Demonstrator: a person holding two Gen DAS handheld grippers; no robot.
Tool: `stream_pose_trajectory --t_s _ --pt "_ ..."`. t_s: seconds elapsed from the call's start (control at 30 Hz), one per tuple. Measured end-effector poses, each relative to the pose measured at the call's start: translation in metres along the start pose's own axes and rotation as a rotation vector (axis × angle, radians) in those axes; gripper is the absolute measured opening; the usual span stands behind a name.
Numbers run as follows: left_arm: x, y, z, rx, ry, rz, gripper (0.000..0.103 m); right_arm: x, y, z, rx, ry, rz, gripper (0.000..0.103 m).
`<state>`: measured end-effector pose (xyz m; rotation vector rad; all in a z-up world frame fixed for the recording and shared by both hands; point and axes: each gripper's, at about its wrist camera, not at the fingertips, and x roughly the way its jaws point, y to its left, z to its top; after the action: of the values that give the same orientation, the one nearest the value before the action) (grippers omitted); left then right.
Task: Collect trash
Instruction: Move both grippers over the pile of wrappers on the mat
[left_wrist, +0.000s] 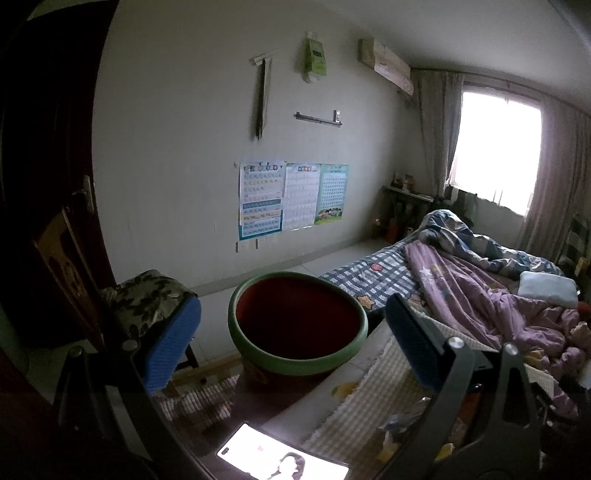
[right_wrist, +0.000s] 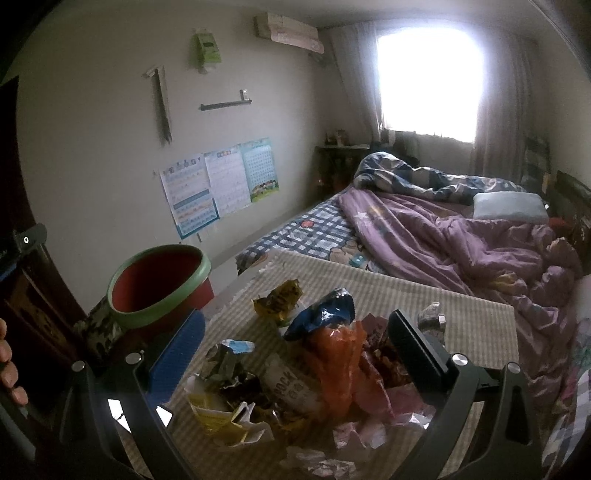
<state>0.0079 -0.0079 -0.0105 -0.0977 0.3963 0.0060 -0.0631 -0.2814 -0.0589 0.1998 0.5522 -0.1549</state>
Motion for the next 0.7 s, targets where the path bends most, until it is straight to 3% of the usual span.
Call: stream_pose_trajectory --t_s 0.2,0.37,0.43,0.47,0.53,0.67,0.7 --pt "0.006 -0.012 -0.003 0.026 0.038 -0.053 0.098 0.0 -0.011 -0.002 0.017 0.001 -0.02 0.096" --pt "0.02 -0.041 -0.028 0.093 0.07 -0.166 0.098 0.002 -0.026 -0.007 0.034 0.014 -0.048 0.096" --pt "0.033 -0.059 -0.044 0.127 0.157 -0.253 0.098 0.002 -0.033 -0.01 0.038 0.022 -0.061 0.096" --pt "0.037 -0.069 -0.049 0.148 0.133 -0.271 0.098 0.002 -0.037 -0.012 0.041 0.027 -0.07 0.096" --pt "0.045 -0.086 -0.067 0.17 0.203 -0.324 0.098 0.003 -0.044 -0.016 0.052 0.041 -0.08 0.096" --pt "0.072 -0.099 -0.096 0.262 0.415 -0.372 0.095 0.001 -0.061 -0.027 0.08 0.069 -0.098 0.096" --pt "0.078 -0.105 -0.101 0.268 0.425 -0.385 0.093 0.0 -0.064 -0.03 0.084 0.075 -0.1 0.096"
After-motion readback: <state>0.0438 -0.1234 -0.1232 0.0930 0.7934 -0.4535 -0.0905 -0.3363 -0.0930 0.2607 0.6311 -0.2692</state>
